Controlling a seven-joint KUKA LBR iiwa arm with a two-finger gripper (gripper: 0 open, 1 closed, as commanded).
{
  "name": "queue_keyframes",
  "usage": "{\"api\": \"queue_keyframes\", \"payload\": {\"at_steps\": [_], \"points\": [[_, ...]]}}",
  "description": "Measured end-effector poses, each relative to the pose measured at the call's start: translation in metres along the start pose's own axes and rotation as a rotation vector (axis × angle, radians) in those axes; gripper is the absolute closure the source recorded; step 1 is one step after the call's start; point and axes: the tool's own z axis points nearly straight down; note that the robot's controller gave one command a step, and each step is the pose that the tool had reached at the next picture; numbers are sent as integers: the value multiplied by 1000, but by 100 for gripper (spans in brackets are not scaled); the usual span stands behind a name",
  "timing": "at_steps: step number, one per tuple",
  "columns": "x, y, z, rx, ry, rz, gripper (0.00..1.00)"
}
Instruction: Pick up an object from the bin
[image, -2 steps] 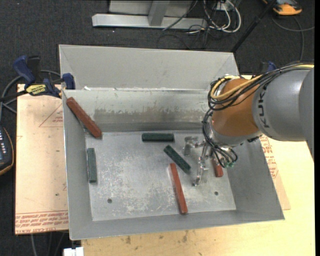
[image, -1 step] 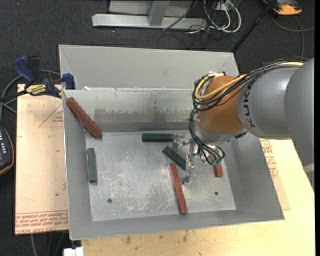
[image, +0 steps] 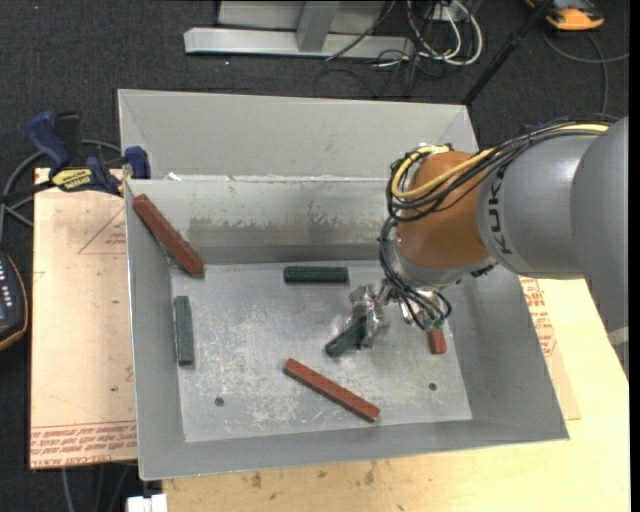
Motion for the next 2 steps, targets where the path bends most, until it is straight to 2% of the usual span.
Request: {"api": "queue_keyframes", "payload": {"at_steps": [1,2], "points": [[-7,0,-106,2,-9,8,100],[-6,0,-101,0,0,8,0]]}}
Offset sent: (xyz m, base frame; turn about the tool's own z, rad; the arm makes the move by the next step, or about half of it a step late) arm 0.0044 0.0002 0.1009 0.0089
